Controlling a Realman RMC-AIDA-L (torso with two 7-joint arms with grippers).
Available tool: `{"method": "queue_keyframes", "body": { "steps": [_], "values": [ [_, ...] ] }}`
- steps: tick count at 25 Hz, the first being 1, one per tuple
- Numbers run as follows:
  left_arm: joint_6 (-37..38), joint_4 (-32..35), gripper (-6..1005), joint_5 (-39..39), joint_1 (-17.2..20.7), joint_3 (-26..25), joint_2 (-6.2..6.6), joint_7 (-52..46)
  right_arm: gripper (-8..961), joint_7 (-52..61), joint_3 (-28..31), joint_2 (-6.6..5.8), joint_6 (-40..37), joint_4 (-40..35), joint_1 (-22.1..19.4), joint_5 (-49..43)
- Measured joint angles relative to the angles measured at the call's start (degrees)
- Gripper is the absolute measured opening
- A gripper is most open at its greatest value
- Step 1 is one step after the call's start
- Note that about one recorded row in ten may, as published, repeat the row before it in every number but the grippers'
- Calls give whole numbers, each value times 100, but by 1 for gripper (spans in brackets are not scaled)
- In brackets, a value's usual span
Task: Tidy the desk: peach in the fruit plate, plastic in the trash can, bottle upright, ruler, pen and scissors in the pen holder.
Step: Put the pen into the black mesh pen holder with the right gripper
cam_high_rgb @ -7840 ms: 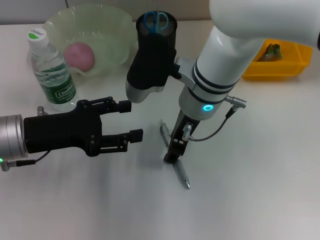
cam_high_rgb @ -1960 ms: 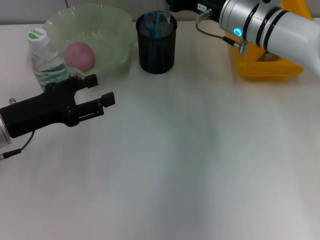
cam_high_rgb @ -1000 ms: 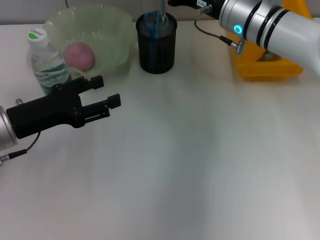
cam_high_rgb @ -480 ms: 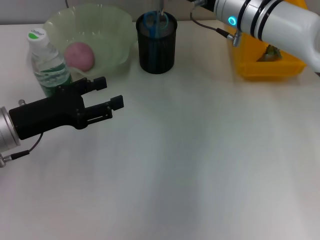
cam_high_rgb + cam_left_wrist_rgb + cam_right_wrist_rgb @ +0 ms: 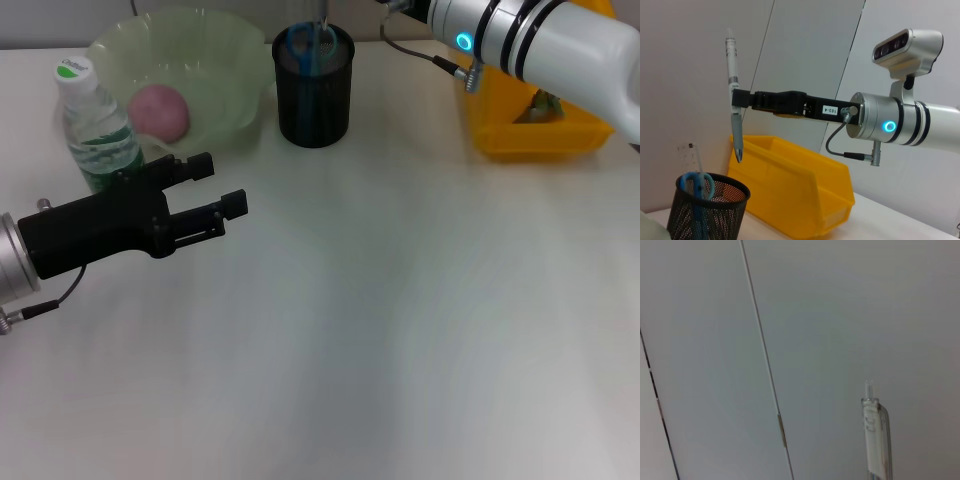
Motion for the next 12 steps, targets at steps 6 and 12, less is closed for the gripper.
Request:
{"method": "queue_keyframes", "body": {
  "steps": [6, 12],
  "values": [
    [31, 1, 783, -7, 0, 0, 0, -6, 173, -3, -6, 0, 18, -13, -8, -6],
    [56, 1, 783, -8, 0, 0, 0, -5, 176, -4, -9, 0, -21, -15, -47, -15]
  ]
}}
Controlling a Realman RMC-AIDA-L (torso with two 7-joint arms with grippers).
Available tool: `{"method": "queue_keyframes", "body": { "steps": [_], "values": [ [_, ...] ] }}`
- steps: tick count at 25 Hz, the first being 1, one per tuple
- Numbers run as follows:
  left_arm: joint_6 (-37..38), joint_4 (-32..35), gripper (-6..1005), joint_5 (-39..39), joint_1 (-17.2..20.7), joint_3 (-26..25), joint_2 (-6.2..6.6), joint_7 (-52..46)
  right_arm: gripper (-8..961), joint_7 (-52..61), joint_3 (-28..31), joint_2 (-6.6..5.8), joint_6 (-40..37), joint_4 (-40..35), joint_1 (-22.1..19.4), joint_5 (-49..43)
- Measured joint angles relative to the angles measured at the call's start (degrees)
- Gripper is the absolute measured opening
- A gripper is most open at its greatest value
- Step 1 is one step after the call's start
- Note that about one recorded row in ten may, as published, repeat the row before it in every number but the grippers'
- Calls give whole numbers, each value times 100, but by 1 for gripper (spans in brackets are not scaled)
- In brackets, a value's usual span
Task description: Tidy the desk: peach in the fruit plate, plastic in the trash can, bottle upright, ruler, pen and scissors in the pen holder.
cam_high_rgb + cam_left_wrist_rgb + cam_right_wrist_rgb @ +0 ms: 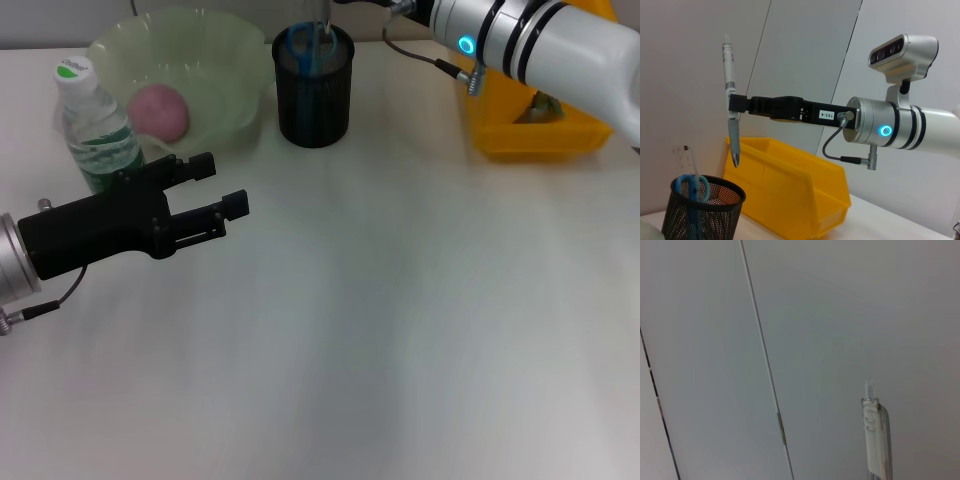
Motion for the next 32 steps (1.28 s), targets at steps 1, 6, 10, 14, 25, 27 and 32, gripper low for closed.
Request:
{"method": "queue_keyframes", "body": {
  "steps": [1, 6, 10, 14, 25, 27, 32],
  "values": [
    [0, 0, 783, 0, 0, 0, 0, 0, 177, 13, 0, 0, 3, 0, 0, 0],
    [37, 0, 783, 0, 9, 0, 0, 11, 180, 43, 0, 0, 30, 0, -8, 31],
    [45, 0, 783, -2, 9, 0, 0, 12, 182, 55, 0, 0, 28, 3, -8, 42],
    [53, 0, 783, -4, 9, 0, 0, 14, 376, 71, 11, 0, 3, 8, -20, 48],
    [87, 0, 783, -9, 9, 0, -1, 13, 644, 185, 16, 0, -81, -82, -184, 54],
    [93, 0, 783, -8, 9, 0, -3, 9, 691, 264, 26, -3, -211, -174, -322, 52],
    [147, -8, 783, 18, 5, 7, -7, -10, 753, 457, 2, -52, -1040, -632, -1037, -15]
  ]
}}
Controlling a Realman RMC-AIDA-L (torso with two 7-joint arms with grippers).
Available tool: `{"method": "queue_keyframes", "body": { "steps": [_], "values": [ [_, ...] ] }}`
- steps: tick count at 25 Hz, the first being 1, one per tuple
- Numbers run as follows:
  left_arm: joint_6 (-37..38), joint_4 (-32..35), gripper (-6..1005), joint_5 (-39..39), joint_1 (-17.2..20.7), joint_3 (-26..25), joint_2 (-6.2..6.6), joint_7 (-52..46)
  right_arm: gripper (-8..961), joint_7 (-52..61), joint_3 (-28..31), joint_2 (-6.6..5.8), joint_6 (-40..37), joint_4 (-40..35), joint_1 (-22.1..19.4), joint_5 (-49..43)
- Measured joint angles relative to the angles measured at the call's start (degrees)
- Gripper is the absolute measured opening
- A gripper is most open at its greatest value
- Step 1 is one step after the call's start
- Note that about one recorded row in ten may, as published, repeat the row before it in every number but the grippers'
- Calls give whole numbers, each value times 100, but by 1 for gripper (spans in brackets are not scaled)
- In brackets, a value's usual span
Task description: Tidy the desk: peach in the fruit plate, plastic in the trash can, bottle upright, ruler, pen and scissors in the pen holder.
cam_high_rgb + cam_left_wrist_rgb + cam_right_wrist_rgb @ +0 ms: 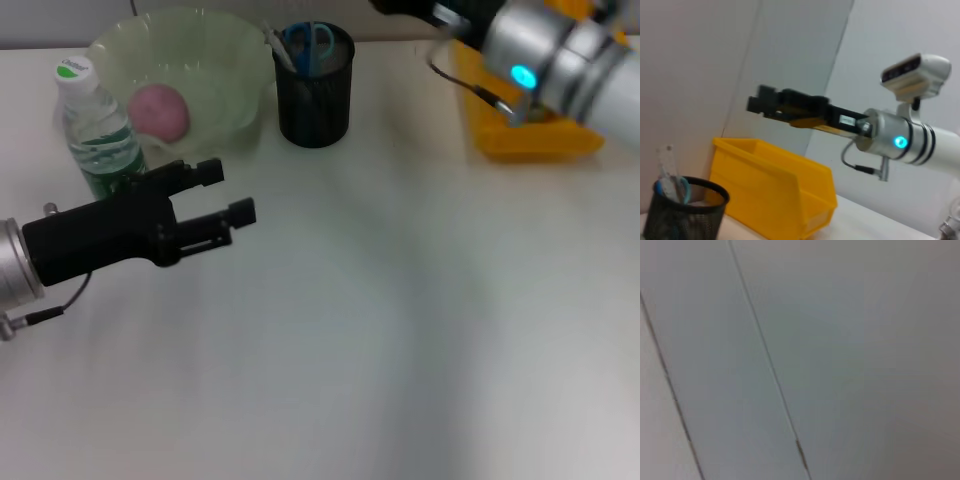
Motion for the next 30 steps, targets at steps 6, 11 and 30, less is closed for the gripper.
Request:
{"method": "queue_keyframes", "body": {
  "steps": [6, 11, 30],
  "values": [
    [218, -50, 783, 50, -56, 193, -4, 71, 784, 838, 114, -415, -2317, -543, -1432, -835],
    [394, -54, 783, 62, -87, 327, -3, 69, 784, 1101, 694, -782, -3845, -402, -1823, -2036],
    [435, -142, 783, 271, -216, 1115, 3, 11, 784, 540, 2231, -661, -4296, -678, -1816, -6081]
  ]
}}
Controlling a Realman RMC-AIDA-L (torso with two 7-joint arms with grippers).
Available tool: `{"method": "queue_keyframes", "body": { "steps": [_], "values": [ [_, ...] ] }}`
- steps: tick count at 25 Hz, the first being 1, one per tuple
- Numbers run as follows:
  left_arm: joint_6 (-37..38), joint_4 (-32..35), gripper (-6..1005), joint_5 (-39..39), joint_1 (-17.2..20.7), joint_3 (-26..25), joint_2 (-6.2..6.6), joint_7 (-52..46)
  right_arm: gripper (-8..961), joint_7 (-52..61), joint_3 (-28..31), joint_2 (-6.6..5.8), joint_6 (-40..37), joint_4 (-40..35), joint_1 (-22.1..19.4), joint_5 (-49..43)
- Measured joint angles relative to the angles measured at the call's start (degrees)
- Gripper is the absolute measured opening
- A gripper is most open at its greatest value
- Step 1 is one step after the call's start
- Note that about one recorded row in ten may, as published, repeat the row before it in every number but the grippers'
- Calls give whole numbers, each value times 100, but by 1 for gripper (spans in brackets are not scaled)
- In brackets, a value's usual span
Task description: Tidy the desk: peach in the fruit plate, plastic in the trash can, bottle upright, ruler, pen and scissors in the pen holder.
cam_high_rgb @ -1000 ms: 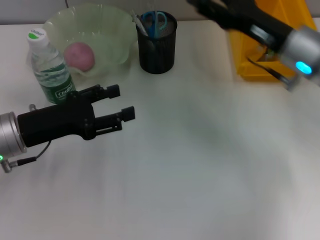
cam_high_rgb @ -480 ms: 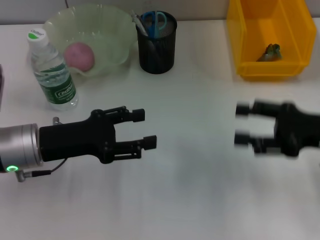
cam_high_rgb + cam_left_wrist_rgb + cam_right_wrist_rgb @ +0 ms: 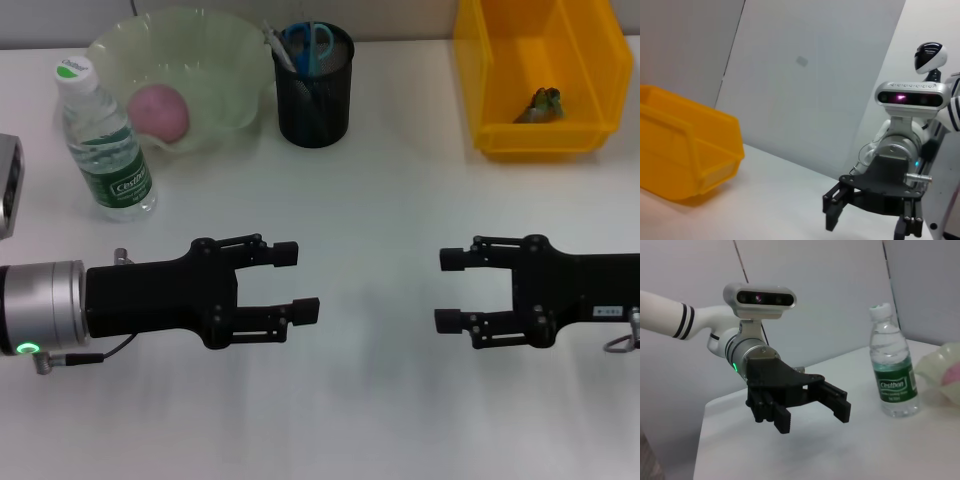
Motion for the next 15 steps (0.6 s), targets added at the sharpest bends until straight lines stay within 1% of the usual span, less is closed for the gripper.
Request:
{"method": "queue_keyframes", "body": {
  "steps": [5, 15],
  "values": [
    [85, 0, 783, 23, 2, 2, 26, 23, 785, -16, 4, 36, 5, 0, 85, -28],
    [113, 51, 783, 213, -24, 2, 60, 7, 785, 1, 8, 37, -1, 1, 144, -41]
  ]
}}
